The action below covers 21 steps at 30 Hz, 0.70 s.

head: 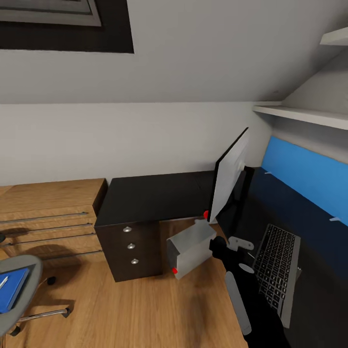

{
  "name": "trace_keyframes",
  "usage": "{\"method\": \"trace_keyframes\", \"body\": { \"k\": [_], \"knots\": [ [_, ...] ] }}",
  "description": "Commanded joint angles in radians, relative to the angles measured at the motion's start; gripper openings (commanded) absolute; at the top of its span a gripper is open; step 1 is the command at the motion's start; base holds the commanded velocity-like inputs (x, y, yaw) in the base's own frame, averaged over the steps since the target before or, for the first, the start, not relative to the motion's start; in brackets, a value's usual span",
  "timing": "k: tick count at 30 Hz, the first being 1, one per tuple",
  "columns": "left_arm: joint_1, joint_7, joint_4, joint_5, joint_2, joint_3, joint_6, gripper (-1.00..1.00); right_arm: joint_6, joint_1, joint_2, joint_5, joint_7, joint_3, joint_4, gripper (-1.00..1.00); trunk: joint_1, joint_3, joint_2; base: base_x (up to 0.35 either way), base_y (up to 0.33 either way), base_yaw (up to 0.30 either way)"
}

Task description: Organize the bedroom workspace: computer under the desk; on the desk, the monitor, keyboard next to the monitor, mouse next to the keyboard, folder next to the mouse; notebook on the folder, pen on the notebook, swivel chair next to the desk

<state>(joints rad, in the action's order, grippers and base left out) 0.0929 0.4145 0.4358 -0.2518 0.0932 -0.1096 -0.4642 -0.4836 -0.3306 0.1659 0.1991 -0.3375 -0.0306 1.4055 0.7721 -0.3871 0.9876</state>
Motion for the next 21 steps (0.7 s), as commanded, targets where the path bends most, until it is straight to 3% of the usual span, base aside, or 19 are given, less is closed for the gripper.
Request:
{"method": "trace_keyframes", "body": {
  "k": [1,8,21],
  "knots": [
    [0.001,0.007,0.000,-0.007,-0.001,-0.008,-0.004,1.00,-0.001,-0.001,0.000,0.014,-0.012,-0.002,0.001,-1.00,0.000,-0.001,0.001,0.000,0.000,0.000],
    [0.001,0.007,0.000,-0.007,-0.001,-0.008,-0.004,1.00,0.000,-0.001,0.000,0.013,-0.014,-0.014,0.001,-1.00,0.000,-0.001,0.001,0.000,0.000,0.093],
    [0.001,0.007,0.000,-0.007,0.000,-0.008,-0.004,1.00,0.000,-0.001,0.000,0.013,-0.014,-0.046,0.000,-1.00,0.000,-0.001,0.001,0.000,0.000,0.259]
  ]
}}
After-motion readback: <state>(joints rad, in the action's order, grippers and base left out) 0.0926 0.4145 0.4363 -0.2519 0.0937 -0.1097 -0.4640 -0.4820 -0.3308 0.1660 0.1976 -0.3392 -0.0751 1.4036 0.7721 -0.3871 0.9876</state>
